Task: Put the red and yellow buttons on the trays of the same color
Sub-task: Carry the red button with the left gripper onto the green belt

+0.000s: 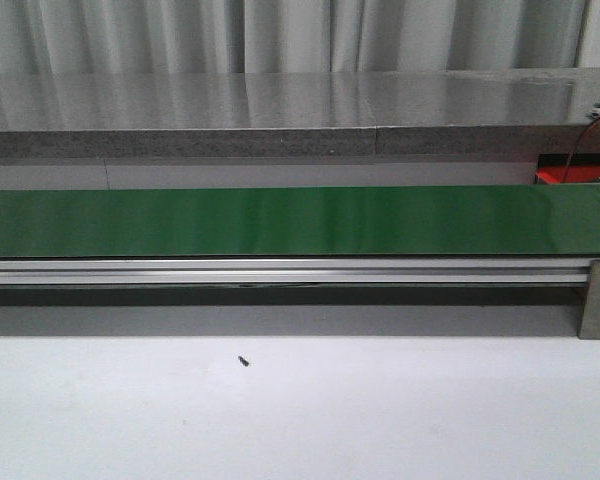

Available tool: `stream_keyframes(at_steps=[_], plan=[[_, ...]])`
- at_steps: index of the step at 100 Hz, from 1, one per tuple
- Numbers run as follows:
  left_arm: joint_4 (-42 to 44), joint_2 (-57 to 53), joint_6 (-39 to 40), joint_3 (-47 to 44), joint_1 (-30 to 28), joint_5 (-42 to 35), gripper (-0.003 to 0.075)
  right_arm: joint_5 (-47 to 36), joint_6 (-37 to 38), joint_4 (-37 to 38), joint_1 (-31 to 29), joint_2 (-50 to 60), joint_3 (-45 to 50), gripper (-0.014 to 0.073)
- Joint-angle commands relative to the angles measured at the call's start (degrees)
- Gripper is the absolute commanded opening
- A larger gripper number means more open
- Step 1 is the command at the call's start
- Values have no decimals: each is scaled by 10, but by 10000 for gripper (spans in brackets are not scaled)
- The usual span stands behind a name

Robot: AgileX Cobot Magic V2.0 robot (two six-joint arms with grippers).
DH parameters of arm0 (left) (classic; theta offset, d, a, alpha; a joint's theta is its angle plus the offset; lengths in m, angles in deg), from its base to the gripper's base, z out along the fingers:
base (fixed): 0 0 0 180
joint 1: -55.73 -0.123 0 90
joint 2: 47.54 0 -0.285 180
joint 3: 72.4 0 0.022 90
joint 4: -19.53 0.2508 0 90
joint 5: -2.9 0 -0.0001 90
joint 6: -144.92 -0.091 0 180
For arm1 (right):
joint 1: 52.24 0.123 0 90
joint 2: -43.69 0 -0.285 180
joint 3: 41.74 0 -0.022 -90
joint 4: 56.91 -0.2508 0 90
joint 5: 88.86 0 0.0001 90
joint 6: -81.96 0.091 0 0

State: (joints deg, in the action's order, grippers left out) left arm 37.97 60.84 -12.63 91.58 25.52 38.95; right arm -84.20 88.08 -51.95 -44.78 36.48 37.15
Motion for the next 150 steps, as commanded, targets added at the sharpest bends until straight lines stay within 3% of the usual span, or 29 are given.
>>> stream_keyframes(at_steps=[1, 27, 53, 63, 92, 137, 150], plan=[[6, -30, 0, 16, -2, 4, 156, -47, 1, 7, 1, 8, -11, -68], [-16, -114, -25, 22, 6, 30, 155, -47, 1, 7, 1, 8, -11, -68], [-209, -167, -214, 101, 26, 67, 155, -47, 1, 7, 1, 8, -11, -68], [-237, -161, -250, 134, 42, 82, 155, -47, 1, 7, 1, 8, -11, -68], [-236, -103, -278, 197, 101, 94, 155, -47, 1, 7, 1, 8, -11, -68], [-233, -21, -281, 215, 134, 111, 156, -47, 1, 7, 1, 8, -11, -68], [-233, -22, -281, 215, 134, 112, 213, -47, 1, 7, 1, 8, -11, -68]])
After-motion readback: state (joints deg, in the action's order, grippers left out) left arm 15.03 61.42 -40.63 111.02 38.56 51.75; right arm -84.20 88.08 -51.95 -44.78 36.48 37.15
